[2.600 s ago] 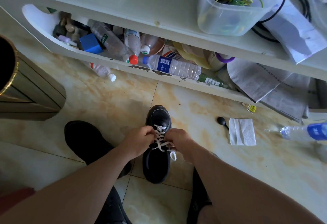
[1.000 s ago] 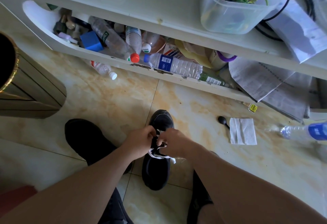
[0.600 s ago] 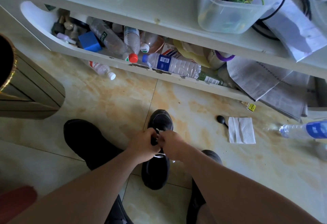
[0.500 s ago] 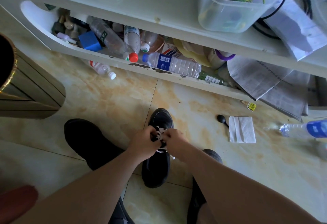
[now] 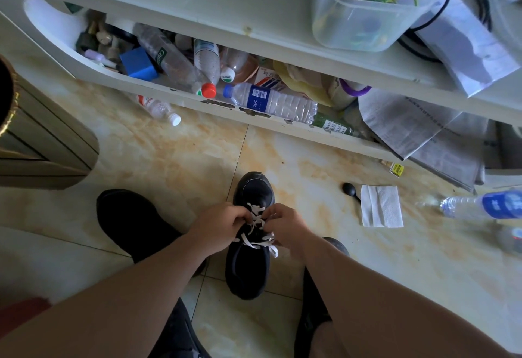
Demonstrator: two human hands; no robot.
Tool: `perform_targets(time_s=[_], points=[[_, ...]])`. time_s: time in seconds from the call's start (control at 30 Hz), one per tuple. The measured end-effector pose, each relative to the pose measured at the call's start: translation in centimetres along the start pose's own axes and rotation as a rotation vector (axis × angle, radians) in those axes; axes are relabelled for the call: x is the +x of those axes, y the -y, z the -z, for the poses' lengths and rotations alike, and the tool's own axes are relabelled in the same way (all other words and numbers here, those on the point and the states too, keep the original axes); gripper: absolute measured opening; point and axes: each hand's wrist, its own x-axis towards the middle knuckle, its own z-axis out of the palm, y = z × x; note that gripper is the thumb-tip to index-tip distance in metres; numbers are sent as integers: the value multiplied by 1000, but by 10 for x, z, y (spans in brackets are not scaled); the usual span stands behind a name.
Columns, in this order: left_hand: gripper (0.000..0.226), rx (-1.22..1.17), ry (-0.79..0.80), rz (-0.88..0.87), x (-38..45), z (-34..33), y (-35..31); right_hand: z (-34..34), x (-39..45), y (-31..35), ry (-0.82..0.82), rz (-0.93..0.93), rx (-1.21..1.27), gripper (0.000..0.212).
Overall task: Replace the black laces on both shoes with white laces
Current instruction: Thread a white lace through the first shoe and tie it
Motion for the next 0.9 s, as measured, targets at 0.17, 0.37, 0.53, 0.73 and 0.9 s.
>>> perform_targets(time_s=[0.17, 0.37, 0.53, 0.73, 0.9], points=[[24, 303, -42, -170, 7, -3, -5, -3, -11, 1, 9, 81, -358, 18], [15, 660, 2, -187, 13, -12, -12, -7, -14, 3, 55, 159, -631, 29], [16, 667, -7, -182, 14, -17, -11, -15, -12, -3, 1, 158, -607, 25], [12, 566, -9, -291, 4, -15, 7, -4, -17, -10, -41, 82, -298, 28], [27, 674, -25, -239, 9, -17, 3, -9, -15, -6, -54, 90, -311, 36]])
